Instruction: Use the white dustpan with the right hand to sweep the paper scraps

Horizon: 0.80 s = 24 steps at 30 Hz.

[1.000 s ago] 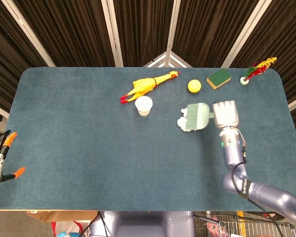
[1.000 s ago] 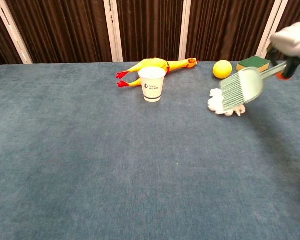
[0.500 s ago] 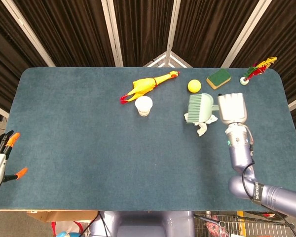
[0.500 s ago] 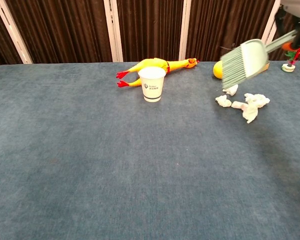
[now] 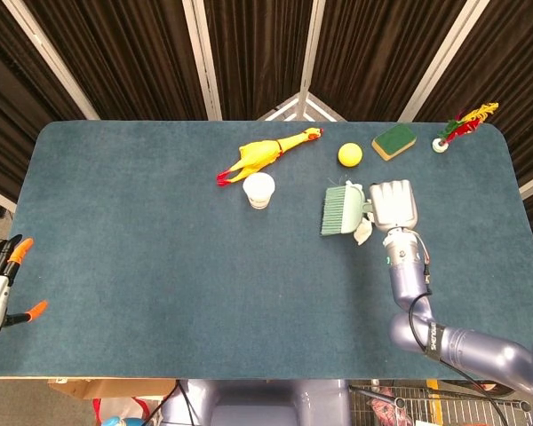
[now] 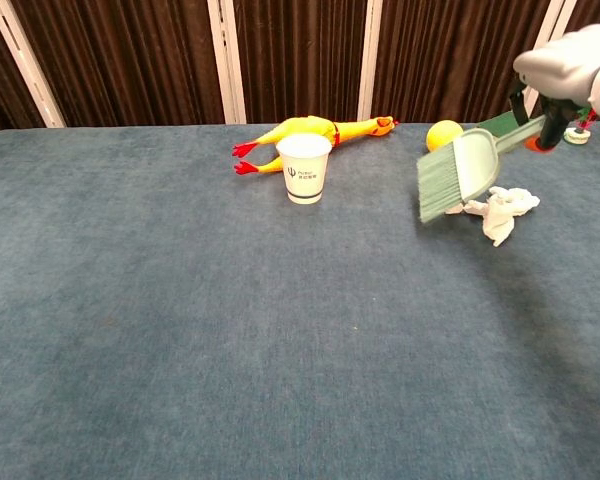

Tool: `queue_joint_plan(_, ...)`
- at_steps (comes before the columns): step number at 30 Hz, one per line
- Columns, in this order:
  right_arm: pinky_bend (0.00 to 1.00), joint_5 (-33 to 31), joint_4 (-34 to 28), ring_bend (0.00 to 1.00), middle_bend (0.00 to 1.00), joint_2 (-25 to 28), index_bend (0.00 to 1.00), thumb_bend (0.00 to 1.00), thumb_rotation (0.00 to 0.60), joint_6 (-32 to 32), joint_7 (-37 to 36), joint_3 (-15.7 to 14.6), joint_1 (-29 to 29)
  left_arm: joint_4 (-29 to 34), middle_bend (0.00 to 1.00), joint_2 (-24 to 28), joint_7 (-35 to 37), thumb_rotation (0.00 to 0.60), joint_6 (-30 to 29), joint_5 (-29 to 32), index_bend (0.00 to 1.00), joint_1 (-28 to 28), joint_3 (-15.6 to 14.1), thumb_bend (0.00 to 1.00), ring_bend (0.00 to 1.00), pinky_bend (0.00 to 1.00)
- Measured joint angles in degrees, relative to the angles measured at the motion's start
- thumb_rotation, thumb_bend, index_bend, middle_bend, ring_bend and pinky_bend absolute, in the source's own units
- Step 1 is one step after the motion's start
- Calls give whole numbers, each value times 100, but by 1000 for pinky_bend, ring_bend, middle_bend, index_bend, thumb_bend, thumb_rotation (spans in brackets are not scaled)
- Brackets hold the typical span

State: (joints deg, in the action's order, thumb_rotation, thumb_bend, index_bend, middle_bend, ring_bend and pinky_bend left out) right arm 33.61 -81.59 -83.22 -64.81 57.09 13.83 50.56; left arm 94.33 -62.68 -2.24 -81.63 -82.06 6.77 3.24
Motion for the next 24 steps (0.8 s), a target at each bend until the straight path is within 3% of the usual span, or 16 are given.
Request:
queue_joint_plan(13, 846, 106, 1329, 979, 963, -224, 801, 628, 600, 330, 2, -495, -122, 63, 0, 13, 7, 600, 21, 23, 0, -1, -8, 9, 0, 0)
queue_joint_plan(24, 846, 256, 1301, 979, 963, 443, 803, 628, 600, -35, 446, -707, -365, 54, 0, -11, 3, 600, -50, -50, 0, -15, -18, 9, 0, 0)
